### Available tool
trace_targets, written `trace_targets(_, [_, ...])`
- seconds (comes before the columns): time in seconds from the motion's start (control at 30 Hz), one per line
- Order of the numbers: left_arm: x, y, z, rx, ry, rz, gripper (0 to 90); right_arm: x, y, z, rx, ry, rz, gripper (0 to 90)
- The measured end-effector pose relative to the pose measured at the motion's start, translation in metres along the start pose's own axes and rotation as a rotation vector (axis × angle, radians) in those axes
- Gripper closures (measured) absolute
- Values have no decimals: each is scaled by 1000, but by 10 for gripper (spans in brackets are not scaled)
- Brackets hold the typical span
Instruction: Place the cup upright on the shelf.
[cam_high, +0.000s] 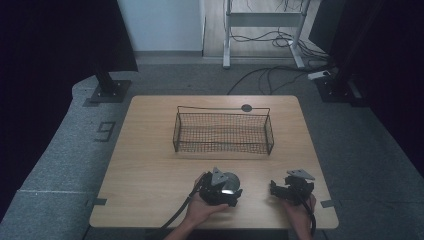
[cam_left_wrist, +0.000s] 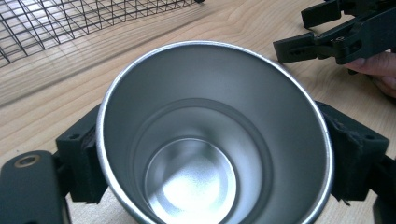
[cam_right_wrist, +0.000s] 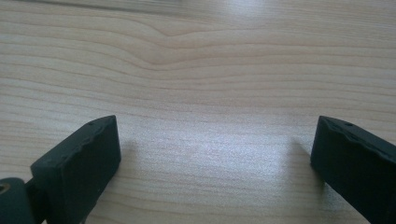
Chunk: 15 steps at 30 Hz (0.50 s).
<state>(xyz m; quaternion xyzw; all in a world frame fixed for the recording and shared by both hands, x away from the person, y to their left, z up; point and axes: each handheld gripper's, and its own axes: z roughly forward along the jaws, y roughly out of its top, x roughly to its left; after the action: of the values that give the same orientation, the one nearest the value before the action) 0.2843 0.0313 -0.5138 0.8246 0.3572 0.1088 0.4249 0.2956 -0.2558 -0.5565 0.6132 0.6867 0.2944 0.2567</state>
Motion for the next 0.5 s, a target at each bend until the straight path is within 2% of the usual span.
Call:
trace_targets(0.17, [0,0,-1,-2,-4,16,137,0,0,0,0,0,0,14])
trace_targets(0.27, [2,1,-3,-8,-22,6,141,0,0,0,0,0,0,14])
trace_targets(0.5, [8,7,-14,-35,-27,2,143,0,0,0,0,0,1,14])
